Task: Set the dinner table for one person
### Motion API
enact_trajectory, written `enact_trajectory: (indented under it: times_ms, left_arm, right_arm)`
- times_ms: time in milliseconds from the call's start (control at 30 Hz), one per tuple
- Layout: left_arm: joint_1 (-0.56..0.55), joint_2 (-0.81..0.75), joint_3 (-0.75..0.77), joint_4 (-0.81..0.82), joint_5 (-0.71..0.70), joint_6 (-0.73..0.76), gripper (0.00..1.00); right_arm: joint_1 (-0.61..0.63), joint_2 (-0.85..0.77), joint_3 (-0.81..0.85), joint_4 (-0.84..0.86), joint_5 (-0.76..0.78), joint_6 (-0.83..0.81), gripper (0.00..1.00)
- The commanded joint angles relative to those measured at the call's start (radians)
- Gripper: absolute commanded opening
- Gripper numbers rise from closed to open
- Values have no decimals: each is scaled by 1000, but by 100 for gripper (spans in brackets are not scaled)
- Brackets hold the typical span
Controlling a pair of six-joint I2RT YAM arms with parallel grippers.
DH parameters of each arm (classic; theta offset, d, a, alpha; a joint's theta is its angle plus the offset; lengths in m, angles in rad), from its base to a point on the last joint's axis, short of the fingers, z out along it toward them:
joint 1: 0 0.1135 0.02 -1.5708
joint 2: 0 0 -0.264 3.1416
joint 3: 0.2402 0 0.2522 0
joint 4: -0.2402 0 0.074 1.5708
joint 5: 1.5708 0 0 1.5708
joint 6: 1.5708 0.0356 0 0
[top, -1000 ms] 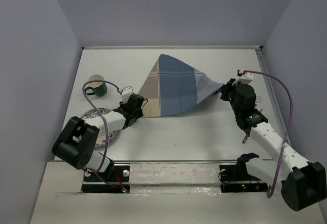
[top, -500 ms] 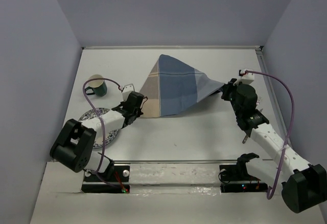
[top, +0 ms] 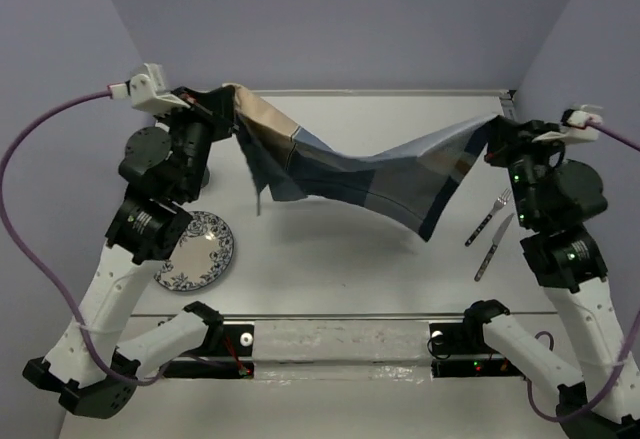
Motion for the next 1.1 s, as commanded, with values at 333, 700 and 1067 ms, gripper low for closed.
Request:
enact_trajectory:
  times_ms: [333,700,1067]
  left_arm:
    - [172,176,170,28,170,16,0]
    - [393,512,392,30,454,-60,0]
    - [410,474,168,116,511,-90,0]
  right_arm:
    - [-6,257,291,42,132,-184,0]
    - [-128,644,537,165,11,-218,0]
    - [-141,519,301,203,-25,-134,0]
